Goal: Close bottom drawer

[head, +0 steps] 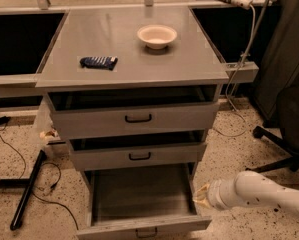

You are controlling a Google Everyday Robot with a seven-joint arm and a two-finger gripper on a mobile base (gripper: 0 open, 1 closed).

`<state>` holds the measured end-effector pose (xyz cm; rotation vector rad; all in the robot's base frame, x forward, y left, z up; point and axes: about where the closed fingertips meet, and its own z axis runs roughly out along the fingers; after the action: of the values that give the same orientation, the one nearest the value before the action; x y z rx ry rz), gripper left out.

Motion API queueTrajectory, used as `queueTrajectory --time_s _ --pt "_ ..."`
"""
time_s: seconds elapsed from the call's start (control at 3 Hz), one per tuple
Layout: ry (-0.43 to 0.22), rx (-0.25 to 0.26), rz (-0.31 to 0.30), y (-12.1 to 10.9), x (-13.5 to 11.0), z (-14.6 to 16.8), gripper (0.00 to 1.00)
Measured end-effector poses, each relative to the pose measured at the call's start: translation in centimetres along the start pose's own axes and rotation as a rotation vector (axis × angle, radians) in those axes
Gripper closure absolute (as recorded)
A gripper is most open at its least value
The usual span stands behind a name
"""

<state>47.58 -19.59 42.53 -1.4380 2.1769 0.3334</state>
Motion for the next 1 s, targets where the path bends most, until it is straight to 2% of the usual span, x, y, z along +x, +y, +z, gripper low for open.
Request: queueTrajectory --time_s 0.33,0.67,1.0 --pt "-0.029 -0.038 0.019 1.2 3.6 4.5 1.00" --pt "-0.029 -0.038 0.019 1.2 3.6 4.5 1.00" --pt "-0.018 -0.071 0.024 2.5 4.3 6.1 1.00"
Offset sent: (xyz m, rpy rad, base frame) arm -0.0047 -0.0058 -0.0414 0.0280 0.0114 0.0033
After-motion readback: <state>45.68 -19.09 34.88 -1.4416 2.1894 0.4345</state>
